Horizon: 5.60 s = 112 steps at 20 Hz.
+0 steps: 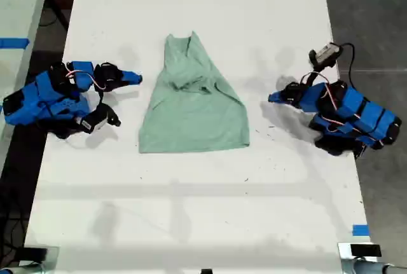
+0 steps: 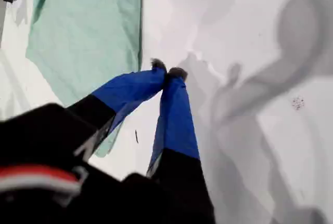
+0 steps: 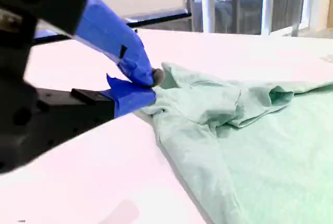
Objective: Fold t shirt
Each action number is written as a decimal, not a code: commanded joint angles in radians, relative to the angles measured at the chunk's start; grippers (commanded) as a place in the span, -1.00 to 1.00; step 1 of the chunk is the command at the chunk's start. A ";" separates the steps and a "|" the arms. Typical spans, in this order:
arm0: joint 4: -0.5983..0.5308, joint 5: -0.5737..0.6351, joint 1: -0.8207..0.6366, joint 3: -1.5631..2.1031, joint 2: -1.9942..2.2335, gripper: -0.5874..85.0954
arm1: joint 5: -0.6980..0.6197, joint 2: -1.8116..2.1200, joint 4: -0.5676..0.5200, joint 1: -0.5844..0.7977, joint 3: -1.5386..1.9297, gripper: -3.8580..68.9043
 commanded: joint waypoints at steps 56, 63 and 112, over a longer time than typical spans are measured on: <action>0.057 -0.063 -0.008 -0.005 0.009 -0.99 | -0.115 -1.743 0.046 -0.351 -1.511 -0.92; 0.058 -0.063 -0.006 -0.005 0.009 -0.99 | -0.173 -2.333 0.092 -0.446 -2.152 -0.91; 0.058 -0.064 -0.006 -0.006 0.009 -0.99 | -0.238 -2.143 0.163 -0.658 -2.059 -0.47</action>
